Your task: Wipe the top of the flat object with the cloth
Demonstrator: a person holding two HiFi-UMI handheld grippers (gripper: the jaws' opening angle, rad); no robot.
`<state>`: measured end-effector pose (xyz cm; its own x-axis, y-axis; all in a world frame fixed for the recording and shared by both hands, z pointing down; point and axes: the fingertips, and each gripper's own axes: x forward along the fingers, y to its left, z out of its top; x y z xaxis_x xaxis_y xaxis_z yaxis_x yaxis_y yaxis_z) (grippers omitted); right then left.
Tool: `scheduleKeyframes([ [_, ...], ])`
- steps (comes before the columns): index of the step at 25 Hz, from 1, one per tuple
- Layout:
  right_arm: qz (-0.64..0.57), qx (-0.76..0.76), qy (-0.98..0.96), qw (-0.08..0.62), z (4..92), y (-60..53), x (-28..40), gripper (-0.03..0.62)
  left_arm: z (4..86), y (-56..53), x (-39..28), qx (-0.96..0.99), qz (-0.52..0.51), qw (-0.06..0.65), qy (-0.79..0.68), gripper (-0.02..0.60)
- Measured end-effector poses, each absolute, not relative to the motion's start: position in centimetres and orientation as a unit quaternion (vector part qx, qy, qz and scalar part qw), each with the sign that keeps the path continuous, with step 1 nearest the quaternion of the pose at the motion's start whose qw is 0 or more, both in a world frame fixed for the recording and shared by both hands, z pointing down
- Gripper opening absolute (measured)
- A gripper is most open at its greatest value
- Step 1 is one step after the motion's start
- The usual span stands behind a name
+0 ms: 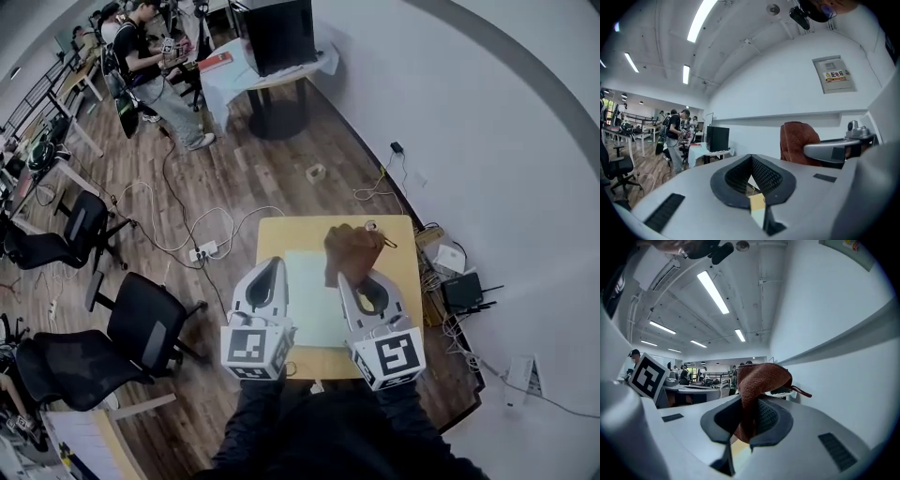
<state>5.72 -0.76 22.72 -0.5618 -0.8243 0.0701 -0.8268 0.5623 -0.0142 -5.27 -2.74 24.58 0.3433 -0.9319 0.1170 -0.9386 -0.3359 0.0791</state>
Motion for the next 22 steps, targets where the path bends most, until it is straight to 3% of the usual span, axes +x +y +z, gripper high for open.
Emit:
scheduleKeyframes([
  [22, 0.024, 0.474, -0.880, 0.027, 23.3, 0.2, 5.9, 0.066, 25.8, -1.6, -4.3, 0.826, 0.053, 0.076, -0.556, 0.034],
])
